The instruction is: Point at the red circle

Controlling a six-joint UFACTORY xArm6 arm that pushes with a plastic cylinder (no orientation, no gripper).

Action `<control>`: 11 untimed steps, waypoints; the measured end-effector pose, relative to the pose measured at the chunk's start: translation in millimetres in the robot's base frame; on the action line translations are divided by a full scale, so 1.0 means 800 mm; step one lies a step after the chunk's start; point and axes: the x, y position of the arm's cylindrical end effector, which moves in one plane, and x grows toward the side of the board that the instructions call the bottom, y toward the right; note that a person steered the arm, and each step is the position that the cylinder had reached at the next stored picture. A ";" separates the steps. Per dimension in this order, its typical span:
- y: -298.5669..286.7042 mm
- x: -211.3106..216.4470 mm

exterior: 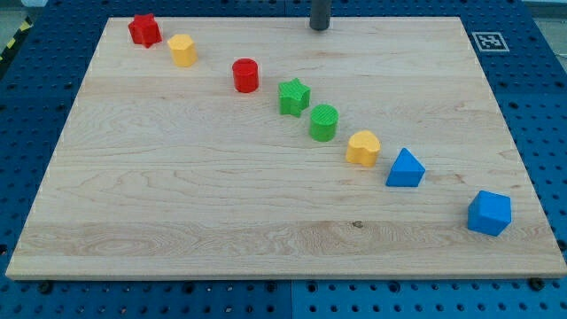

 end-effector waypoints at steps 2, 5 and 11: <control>0.004 0.000; 0.050 0.022; -0.094 0.095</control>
